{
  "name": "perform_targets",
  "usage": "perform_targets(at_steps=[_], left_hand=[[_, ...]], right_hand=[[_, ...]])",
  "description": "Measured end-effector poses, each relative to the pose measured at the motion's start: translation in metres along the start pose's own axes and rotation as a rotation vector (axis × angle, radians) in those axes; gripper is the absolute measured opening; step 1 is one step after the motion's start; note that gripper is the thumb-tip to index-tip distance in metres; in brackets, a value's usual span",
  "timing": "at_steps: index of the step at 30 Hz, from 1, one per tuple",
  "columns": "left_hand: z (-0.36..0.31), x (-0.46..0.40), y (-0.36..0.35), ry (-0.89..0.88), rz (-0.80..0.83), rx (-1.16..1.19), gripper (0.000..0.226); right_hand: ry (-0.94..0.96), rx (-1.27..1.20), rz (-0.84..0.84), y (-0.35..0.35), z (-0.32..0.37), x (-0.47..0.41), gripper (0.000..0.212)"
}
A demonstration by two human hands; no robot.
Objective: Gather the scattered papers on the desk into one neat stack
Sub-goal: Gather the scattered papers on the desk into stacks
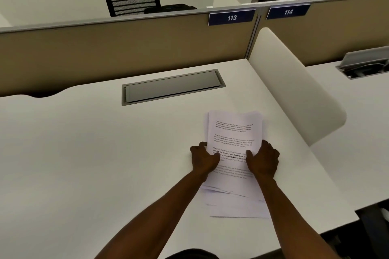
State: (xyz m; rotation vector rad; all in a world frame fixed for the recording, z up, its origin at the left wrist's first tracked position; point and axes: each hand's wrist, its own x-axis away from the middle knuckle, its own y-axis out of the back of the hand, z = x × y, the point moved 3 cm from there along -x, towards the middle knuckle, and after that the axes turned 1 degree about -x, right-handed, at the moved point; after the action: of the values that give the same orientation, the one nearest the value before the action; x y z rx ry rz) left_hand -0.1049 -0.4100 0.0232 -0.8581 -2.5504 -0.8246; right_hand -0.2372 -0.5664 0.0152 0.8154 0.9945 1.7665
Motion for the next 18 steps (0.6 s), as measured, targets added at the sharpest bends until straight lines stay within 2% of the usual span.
perform_targets(at_steps=[6,9,11,13,18], left_hand=[[-0.001,0.003,-0.006,0.216,0.033,0.395,0.073],[-0.006,0.001,-0.001,0.297,0.101,0.491,0.052],[-0.009,0.003,0.002,0.273,0.146,0.48,0.043],[-0.01,0.007,0.003,0.197,0.172,0.436,0.048],[-0.011,0.017,-0.001,0.0,0.098,0.059,0.064]], right_hand=[[0.028,-0.117,0.002,0.004,-0.008,0.004,0.067],[0.023,-0.146,0.032,0.006,-0.01,0.005,0.073],[0.024,-0.155,0.051,0.005,-0.01,0.006,0.075],[0.031,-0.172,0.057,0.004,-0.011,0.008,0.076],[0.026,-0.208,0.047,0.0,-0.007,0.019,0.075]])
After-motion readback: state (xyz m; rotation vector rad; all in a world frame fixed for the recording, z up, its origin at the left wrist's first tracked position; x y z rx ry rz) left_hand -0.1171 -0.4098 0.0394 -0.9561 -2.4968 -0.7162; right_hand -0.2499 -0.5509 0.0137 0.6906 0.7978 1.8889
